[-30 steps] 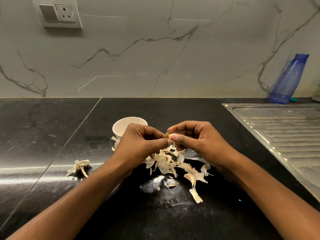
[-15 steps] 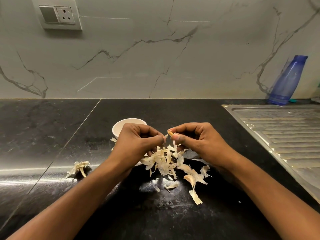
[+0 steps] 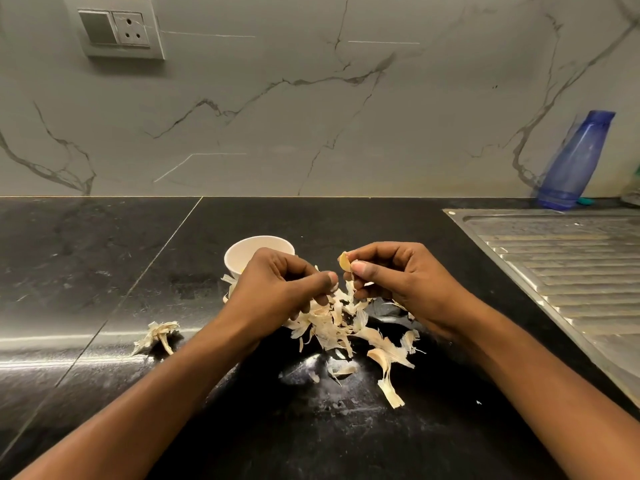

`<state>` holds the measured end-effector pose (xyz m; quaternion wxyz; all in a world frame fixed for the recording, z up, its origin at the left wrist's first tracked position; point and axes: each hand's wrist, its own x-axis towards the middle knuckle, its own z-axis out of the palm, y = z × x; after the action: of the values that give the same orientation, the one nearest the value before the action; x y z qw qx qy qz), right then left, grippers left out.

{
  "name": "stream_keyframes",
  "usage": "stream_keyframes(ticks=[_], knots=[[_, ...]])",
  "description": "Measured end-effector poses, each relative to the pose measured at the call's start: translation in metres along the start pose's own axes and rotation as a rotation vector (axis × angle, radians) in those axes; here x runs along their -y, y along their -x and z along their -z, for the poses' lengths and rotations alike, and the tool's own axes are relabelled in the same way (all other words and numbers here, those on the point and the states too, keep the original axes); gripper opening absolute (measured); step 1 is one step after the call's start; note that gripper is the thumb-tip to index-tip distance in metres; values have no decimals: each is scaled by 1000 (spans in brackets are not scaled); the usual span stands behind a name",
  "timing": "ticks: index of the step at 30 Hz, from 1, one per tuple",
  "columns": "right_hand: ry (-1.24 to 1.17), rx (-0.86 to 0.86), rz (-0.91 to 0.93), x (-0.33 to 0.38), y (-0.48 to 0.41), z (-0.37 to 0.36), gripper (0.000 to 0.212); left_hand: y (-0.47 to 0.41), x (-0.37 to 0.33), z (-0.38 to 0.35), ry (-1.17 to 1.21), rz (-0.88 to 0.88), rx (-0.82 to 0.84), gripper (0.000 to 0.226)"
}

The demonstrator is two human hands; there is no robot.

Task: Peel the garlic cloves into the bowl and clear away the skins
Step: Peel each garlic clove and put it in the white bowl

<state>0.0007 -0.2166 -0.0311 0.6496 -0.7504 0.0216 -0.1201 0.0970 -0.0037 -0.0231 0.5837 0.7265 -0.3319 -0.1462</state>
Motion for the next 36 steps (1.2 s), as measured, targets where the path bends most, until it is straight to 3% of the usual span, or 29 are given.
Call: stream_keyframes(ticks=[8, 13, 21, 36], knots=[[77, 66, -33, 1, 0, 0, 18, 1, 0, 1, -14, 6, -4, 15], [122, 104, -45, 3, 1, 0, 20, -1, -1, 1, 108, 44, -7, 4], [208, 172, -32, 6, 3, -2, 18, -3, 1, 1, 177, 80, 13, 9], [183, 129, 28, 7, 4, -2, 27, -2, 1, -2, 124, 21, 84, 10]])
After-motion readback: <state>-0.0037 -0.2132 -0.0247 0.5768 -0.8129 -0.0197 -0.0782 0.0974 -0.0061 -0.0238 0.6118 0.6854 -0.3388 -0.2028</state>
